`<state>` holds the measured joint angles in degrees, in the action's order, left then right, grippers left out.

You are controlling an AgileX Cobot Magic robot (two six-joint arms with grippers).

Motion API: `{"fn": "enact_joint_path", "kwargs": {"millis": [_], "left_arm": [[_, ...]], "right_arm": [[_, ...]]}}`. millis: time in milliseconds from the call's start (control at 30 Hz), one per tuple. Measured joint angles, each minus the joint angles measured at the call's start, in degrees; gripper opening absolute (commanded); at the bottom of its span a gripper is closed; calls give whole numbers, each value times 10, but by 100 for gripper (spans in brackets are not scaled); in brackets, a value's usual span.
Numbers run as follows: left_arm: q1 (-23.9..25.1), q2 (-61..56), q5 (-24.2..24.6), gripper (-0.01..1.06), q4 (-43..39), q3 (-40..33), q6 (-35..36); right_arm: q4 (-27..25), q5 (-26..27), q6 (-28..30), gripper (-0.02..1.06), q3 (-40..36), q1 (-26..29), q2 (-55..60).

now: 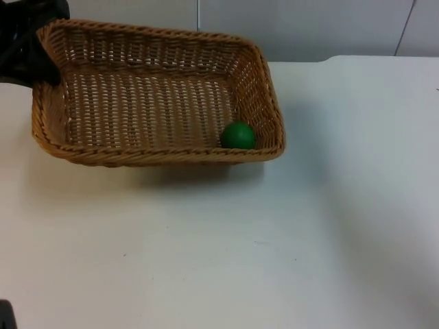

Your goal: Pick up the basket with the left hand and place the ball into the basket with the right hand.

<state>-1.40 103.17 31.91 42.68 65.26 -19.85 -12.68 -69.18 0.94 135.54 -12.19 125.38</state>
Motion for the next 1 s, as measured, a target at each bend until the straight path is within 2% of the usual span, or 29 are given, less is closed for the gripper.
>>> {"fn": "enact_joint_path", "kwargs": {"millis": [67,200,533,800,1000], "left_arm": [[0,0,0,0,0,0,0],[0,0,0,0,0,0,0],[0,0,-8,0,0,0,0],[0,0,-26,0,14,0,-1],[0,13,3,0,21,0,-1]], "right_arm": [[5,-2,-9,0,2,26,-4],[26,-5,-9,0,2,39,-4],[59,-7,-9,0,2,46,-4],[60,-8,-9,0,2,46,-4],[53,-8,-9,0,2,46,-4]]}}
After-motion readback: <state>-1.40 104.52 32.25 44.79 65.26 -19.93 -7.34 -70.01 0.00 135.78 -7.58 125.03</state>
